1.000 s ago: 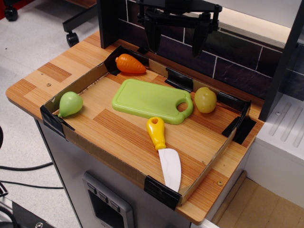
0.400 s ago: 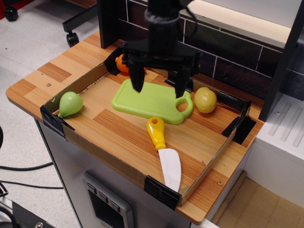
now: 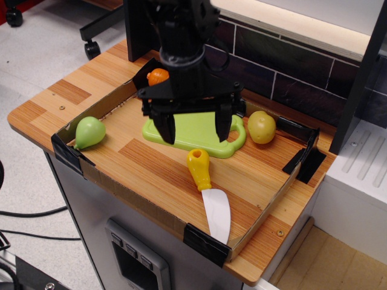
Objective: Put knife on cutting board
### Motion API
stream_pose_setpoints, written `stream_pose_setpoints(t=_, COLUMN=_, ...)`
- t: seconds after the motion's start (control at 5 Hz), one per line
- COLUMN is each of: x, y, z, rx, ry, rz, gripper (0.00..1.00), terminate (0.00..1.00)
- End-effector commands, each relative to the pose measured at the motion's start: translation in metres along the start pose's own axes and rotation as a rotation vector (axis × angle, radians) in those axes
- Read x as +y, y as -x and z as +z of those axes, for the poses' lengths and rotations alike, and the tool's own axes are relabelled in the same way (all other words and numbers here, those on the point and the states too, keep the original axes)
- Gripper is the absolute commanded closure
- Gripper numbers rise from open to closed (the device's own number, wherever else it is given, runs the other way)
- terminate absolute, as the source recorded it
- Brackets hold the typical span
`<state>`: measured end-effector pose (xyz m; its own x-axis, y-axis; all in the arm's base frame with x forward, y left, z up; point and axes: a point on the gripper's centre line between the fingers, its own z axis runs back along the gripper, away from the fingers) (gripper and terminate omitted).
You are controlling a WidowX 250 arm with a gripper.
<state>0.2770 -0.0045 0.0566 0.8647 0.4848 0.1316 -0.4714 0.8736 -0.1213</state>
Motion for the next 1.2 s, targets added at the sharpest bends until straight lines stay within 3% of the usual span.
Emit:
stream_pose_setpoints(t=0.0, x=-0.005, y=-0.006, z=-0.009, rx=-0.062, ry=-0.01, rz=0.02, gripper=0.0, terminate=0.0)
stream_pose_setpoints(t=0.8, x=-0.001, y=-0.003, z=-0.056, rx=-0.024, ry=-0.067, rz=0.002, gripper=0.0, terminate=0.0)
stream_pose_setpoints(t=1.0, x=-0.002, y=-0.001, z=-0.057, rx=-0.012, ry=-0.051, rz=-0.012, gripper=1.0, terminate=0.0)
